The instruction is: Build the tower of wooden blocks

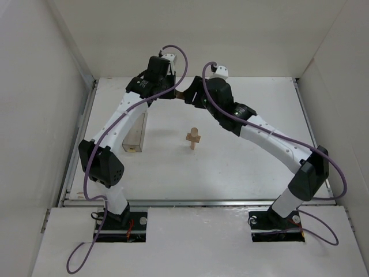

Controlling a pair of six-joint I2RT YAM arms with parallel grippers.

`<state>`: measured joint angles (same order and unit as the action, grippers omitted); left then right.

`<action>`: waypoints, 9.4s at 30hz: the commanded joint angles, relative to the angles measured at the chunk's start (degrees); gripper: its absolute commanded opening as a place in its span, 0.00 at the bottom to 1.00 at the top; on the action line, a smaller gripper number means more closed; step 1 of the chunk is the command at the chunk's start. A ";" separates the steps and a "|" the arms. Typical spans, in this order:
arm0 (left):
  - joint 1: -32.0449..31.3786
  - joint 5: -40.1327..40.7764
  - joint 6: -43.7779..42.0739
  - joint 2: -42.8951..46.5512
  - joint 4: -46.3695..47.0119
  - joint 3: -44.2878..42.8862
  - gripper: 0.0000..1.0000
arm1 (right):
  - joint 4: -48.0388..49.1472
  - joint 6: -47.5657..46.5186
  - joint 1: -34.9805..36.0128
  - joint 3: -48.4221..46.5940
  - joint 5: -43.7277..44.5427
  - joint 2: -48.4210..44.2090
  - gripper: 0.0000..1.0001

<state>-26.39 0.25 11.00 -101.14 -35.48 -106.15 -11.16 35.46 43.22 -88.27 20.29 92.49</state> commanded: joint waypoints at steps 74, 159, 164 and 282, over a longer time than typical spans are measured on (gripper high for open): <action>-1.65 -4.66 -2.04 7.18 3.93 2.35 1.00 | -0.09 -1.01 0.55 -2.62 11.60 3.06 0.00; -0.68 45.63 8.07 14.83 5.51 8.68 1.00 | -22.42 19.56 6.79 5.65 15.74 0.14 0.00; -0.68 45.11 8.07 14.83 6.04 8.68 1.00 | -22.94 19.56 6.79 5.65 15.74 0.15 0.00; -0.68 46.15 5.43 13.78 6.57 9.73 1.00 | -11.43 -14.72 -21.51 15.06 46.85 -29.38 1.00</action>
<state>-26.68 45.50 16.80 -88.73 -30.22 -96.36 -22.09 18.55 22.02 -70.41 65.60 63.37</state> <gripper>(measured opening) 0.997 0.999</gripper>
